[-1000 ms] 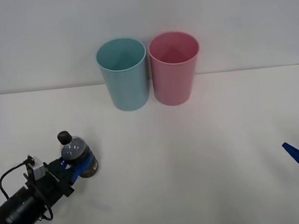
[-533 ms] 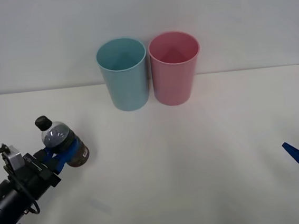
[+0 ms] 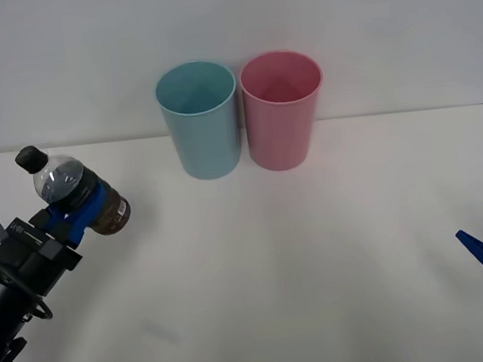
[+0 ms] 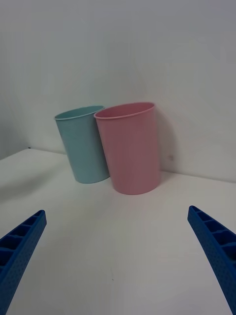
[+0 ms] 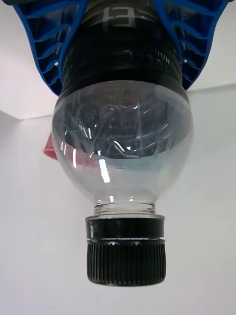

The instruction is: Grasp the object on the table and drop it into the matching bin: aluminum can to the light blue bin, PET bottle to the pink bin.

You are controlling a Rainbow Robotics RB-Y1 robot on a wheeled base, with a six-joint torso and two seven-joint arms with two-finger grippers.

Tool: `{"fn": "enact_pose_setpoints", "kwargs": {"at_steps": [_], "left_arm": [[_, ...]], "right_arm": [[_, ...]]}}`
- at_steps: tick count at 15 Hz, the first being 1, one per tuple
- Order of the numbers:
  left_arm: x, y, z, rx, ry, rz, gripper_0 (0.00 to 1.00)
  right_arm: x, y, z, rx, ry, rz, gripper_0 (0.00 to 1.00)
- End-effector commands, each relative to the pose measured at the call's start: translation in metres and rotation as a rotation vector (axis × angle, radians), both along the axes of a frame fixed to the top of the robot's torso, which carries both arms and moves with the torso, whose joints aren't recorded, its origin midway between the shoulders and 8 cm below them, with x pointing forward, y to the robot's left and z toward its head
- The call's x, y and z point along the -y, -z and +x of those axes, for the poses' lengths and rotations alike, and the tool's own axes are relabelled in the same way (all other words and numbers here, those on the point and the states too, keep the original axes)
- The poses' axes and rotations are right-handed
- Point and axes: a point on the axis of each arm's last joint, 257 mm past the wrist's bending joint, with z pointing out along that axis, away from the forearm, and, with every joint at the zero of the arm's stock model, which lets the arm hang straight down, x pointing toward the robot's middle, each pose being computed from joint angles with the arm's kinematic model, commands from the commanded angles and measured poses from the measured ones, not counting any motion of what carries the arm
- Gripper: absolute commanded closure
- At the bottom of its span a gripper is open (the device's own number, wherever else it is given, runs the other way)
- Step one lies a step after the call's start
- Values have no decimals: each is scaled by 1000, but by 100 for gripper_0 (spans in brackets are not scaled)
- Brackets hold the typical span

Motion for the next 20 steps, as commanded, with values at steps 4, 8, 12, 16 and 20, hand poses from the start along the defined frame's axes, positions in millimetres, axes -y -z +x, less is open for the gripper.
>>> {"fn": "enact_pose_setpoints", "kwargs": {"at_steps": [4,8,12,16,20], "left_arm": [[8,-71,-7,39,38,-95,100],[29,-102,-1,49,93,-83,100],[58,-128,20,51,151,-76,100],[92,-142,62,67,209,-44,100],[132,-145,96,62,261,-7,100]], "right_arm": [[0,0,0,0,0,0,0],[0,0,0,0,0,0,0],[0,0,0,0,0,0,0],[0,0,0,0,0,0,0],[0,0,0,0,0,0,0]]}}
